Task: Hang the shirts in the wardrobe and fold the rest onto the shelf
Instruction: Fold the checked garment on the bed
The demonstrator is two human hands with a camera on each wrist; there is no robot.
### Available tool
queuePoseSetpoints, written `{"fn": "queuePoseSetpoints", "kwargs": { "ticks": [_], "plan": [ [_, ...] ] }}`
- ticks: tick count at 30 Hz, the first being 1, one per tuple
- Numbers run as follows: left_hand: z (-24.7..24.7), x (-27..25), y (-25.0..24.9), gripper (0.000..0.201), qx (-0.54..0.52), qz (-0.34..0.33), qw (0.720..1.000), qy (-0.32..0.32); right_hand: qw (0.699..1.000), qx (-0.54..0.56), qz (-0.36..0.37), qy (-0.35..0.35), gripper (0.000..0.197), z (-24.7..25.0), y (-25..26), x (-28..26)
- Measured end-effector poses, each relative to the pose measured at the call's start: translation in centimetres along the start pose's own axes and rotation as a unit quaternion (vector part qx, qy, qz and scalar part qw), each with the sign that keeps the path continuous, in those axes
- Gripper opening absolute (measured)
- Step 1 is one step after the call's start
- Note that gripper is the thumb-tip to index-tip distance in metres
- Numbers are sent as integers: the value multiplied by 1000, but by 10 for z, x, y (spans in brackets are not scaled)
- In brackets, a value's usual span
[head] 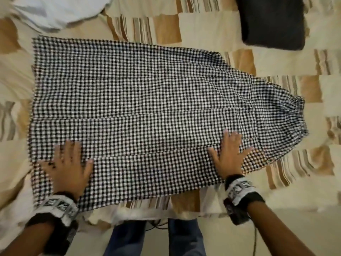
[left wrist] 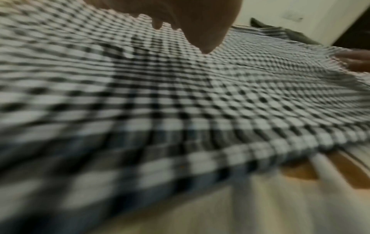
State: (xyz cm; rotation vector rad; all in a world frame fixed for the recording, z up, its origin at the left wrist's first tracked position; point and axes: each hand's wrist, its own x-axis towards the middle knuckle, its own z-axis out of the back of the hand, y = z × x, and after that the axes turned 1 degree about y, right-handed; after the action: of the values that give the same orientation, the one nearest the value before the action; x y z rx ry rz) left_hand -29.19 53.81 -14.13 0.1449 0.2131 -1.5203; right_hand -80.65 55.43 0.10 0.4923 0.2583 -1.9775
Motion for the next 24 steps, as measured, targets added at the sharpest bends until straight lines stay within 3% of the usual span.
{"fn": "queuePoseSetpoints", "kwargs": {
  "ticks": [1, 2, 3, 5, 6, 8, 10, 13, 16, 18, 21, 23, 24],
  "plan": [
    [69, -6, -74, 69, -33, -25, 998, 55, 996, -14, 85, -3, 89, -10, 35, 0],
    [115, -12, -111, 65, -54, -70, 996, 31, 985, -40, 169, -3, 83, -18, 73, -6],
    [131, -16, -145, 64, -43, -124, 990, 50, 967, -73, 243, -23, 78, -29, 105, -12],
    [116, -7, -171, 63, 31, -176, 979, 98, 941, -102, 324, -16, 74, -45, 150, -19],
    [118, -1, -182, 62, 9, -161, 974, 159, 934, -112, 339, -4, 74, -47, 160, -20],
    [110, 11, -191, 61, 0, -151, 977, 154, 928, -120, 352, 8, 76, -48, 152, -9],
    [104, 14, -195, 70, -16, -140, 981, 130, 938, -123, 324, 23, 80, -41, 111, 12],
    [107, 17, -198, 70, -34, -96, 985, 141, 969, -106, 217, 40, 87, -15, 15, 42],
    [116, 19, -221, 67, -52, -21, 990, 130, 991, -96, 75, 61, 94, 12, -105, 60],
    [117, 22, -239, 63, -71, 15, 992, 105, 999, -34, -21, 33, 113, 32, -164, 68],
    [120, 28, -268, 60, -88, 0, 992, 96, 983, 144, -108, 49, 128, 57, -178, 82],
    [123, 36, -284, 61, -85, -52, 990, 96, 990, 124, -68, 15, 108, 68, -142, 92],
    [124, 40, -292, 58, -68, -83, 990, 89, 997, 79, -13, -18, 95, 69, -117, 97]
  ]
}}
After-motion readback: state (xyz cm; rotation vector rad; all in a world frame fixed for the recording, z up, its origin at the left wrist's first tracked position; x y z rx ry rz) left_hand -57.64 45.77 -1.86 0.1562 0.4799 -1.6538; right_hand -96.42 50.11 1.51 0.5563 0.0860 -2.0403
